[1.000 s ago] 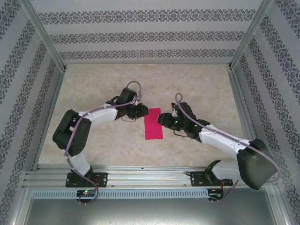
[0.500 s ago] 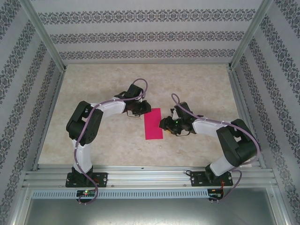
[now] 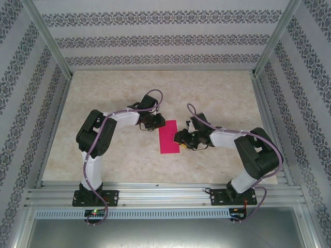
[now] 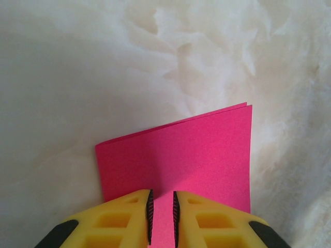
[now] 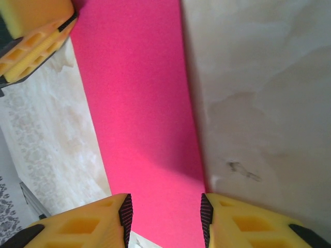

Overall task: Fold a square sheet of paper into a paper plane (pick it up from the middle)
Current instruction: Third fold the triangle at the center of the table.

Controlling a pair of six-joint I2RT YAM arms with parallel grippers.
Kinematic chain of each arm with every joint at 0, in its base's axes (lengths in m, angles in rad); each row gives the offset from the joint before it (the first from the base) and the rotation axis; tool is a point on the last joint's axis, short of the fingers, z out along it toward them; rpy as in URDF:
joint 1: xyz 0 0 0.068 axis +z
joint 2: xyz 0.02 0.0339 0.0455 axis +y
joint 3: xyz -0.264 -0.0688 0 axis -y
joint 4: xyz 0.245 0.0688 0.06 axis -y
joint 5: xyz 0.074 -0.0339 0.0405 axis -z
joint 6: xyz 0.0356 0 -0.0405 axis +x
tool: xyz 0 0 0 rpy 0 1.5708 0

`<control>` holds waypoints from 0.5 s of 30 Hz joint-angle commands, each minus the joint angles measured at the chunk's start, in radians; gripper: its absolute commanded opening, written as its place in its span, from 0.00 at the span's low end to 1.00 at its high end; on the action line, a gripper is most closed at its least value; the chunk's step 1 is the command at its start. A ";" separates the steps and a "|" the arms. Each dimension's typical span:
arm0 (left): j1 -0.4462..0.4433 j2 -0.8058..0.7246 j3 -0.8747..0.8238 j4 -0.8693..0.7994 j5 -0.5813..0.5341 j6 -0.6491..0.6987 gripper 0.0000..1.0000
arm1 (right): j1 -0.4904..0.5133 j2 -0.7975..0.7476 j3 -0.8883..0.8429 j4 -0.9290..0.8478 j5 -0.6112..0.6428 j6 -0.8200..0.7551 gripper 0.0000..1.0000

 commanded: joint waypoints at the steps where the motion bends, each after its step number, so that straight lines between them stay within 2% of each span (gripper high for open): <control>1: 0.012 0.016 -0.011 -0.011 0.017 0.019 0.21 | 0.013 0.036 0.004 0.040 -0.013 0.042 0.40; 6: 0.013 0.004 -0.023 -0.009 0.020 0.022 0.21 | 0.012 -0.012 -0.016 0.026 0.051 0.046 0.41; 12: 0.015 -0.004 -0.023 -0.005 0.030 0.034 0.22 | 0.002 -0.094 0.006 -0.127 0.149 -0.018 0.42; 15: 0.016 -0.008 -0.029 0.014 0.059 0.038 0.23 | -0.005 -0.099 -0.007 -0.121 0.141 -0.022 0.44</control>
